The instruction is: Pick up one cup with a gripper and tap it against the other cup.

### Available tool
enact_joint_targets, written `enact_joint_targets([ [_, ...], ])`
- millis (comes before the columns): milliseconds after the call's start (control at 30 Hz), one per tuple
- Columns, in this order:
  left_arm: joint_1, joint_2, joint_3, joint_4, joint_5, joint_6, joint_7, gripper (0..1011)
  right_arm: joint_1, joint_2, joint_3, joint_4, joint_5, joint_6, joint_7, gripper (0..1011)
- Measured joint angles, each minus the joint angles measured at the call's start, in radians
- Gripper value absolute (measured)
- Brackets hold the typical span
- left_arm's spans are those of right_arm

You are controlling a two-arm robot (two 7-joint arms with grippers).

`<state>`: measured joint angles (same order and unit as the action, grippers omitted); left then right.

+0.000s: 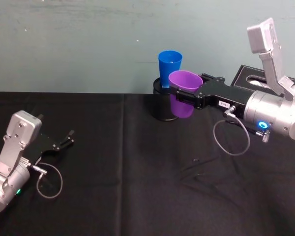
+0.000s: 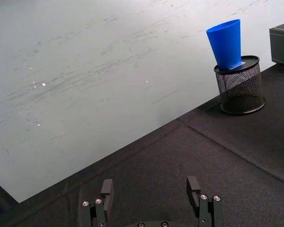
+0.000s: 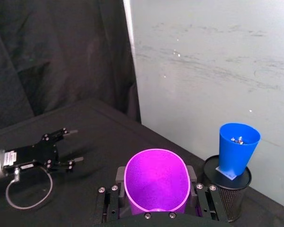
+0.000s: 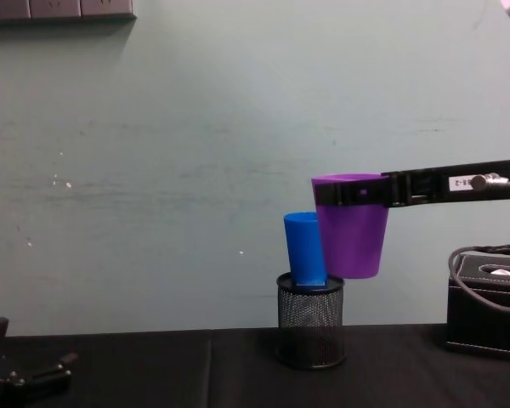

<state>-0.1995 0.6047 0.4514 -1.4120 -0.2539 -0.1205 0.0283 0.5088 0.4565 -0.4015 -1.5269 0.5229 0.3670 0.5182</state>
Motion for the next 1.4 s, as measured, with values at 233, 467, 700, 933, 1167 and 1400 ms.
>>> enact_joint_targets([
  [233, 0.0, 0.0, 0.0, 0.0, 0.0, 0.0, 0.0, 1011, -0.015, 0.027, -0.012, -0.026, 0.028, 0.005, 0.012, 726],
  [467, 0.0, 0.0, 0.0, 0.0, 0.0, 0.0, 0.0, 1011, -0.016, 0.045, -0.027, -0.033, 0.044, 0.007, 0.019, 726],
  [700, 0.0, 0.0, 0.0, 0.0, 0.0, 0.0, 0.0, 1011, -0.015, 0.062, -0.043, -0.039, 0.051, 0.001, 0.017, 726],
  [933, 0.0, 0.0, 0.0, 0.0, 0.0, 0.0, 0.0, 1012, -0.014, 0.063, -0.043, -0.039, 0.051, 0.0, 0.015, 726],
  [1167, 0.0, 0.0, 0.0, 0.0, 0.0, 0.0, 0.0, 1011, -0.014, 0.061, -0.042, -0.039, 0.051, -0.001, 0.014, 726],
  [1400, 0.0, 0.0, 0.0, 0.0, 0.0, 0.0, 0.0, 1011, -0.014, 0.061, -0.041, -0.038, 0.051, -0.002, 0.014, 726],
])
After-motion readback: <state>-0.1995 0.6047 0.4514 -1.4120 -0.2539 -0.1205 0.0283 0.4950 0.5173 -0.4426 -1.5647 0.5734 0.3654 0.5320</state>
